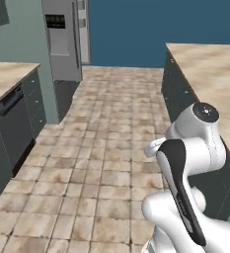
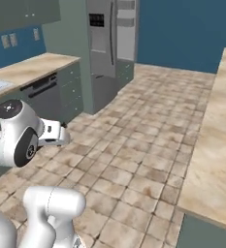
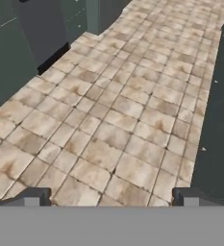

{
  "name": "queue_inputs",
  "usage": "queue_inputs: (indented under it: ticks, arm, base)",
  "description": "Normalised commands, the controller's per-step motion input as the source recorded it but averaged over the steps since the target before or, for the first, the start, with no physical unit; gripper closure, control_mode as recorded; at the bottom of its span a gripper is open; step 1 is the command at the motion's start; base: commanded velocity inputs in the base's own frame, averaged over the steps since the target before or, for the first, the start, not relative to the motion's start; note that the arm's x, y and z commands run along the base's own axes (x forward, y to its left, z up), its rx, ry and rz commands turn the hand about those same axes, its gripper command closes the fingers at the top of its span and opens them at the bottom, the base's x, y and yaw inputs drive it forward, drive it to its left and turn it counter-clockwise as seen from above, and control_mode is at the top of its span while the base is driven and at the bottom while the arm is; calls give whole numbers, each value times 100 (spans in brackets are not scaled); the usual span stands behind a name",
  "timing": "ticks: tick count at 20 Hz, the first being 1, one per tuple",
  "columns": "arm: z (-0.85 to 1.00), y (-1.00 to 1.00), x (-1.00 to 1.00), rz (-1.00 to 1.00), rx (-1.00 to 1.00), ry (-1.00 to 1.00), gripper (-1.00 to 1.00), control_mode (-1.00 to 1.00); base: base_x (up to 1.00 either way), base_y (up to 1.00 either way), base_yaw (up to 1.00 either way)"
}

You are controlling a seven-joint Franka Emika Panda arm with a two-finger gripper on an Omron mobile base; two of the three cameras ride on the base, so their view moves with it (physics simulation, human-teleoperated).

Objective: Open the fridge, grab two sodas, and place both sodas inside the bowl with ice on the dining counter.

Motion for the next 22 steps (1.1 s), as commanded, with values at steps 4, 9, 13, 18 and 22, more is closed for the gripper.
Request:
queue_inputs:
  ticks: [4, 9, 13, 18, 22]
  arm:
    - [0, 0, 0, 0, 0, 0, -100, 100]
    - [0, 0, 0, 0, 0, 0, -100, 100]
    - [0, 0, 0, 0, 0, 0, -100, 100]
    - [0, 0, 0, 0, 0, 0, -100, 100]
    - [0, 0, 0, 0, 0, 0, -100, 100]
  base:
    - [94, 35, -32]
    - [95, 36, -32]
    - [97, 39, -30]
    - [100, 38, -26]
    - [100, 18, -12]
